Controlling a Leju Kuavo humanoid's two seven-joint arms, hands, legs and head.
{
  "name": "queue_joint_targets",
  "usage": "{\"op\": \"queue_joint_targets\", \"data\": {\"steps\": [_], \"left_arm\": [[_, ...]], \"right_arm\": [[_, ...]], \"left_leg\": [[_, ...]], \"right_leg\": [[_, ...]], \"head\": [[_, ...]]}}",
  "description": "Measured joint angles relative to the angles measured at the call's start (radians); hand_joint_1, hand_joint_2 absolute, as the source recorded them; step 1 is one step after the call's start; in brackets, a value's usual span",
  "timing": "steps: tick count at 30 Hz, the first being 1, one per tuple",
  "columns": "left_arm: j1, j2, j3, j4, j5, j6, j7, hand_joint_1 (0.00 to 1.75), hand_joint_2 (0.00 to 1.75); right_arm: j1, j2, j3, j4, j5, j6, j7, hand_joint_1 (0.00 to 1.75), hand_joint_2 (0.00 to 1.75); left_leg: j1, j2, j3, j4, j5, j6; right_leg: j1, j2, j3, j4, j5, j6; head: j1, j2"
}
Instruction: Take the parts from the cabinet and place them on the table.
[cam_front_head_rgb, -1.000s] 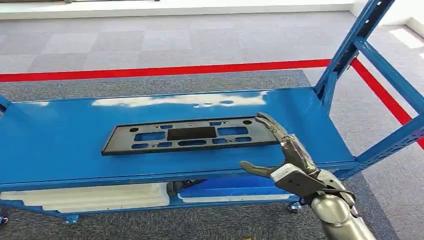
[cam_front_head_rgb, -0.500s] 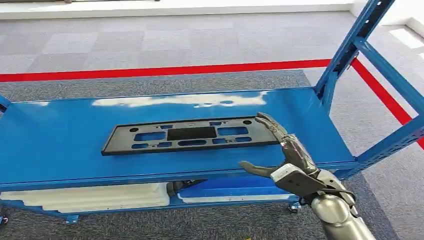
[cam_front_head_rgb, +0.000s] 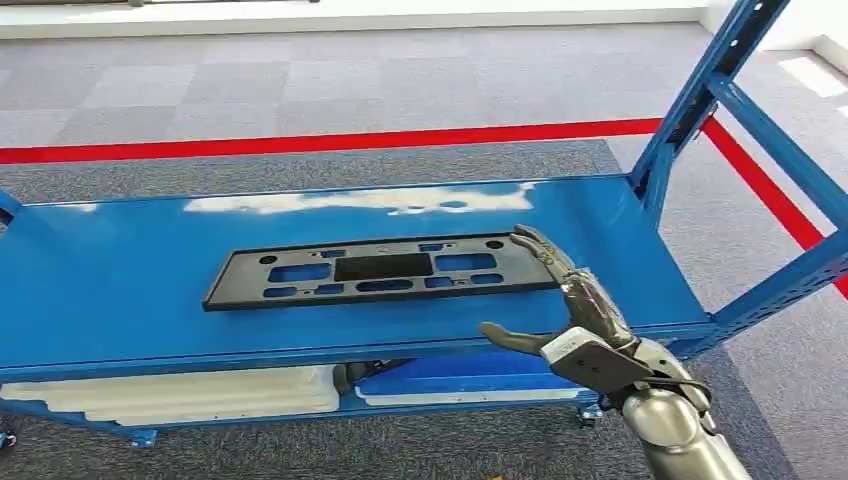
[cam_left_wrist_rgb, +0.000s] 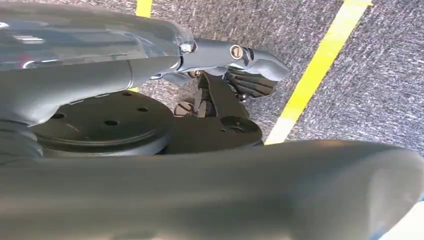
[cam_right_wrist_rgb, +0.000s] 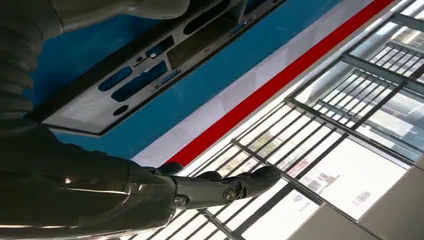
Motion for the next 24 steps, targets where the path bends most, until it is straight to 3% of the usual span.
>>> {"op": "queue_joint_targets", "data": {"steps": [24], "left_arm": [[0.000,0.000,0.000,0.000,0.000,0.000,0.000,0.00,0.00]], "right_arm": [[0.000,0.000,0.000,0.000,0.000,0.000,0.000,0.00,1.75]], "left_leg": [[0.000,0.000,0.000,0.000,0.000,0.000]], "right_leg": [[0.000,0.000,0.000,0.000,0.000,0.000]], "head": [[0.000,0.000]]}}
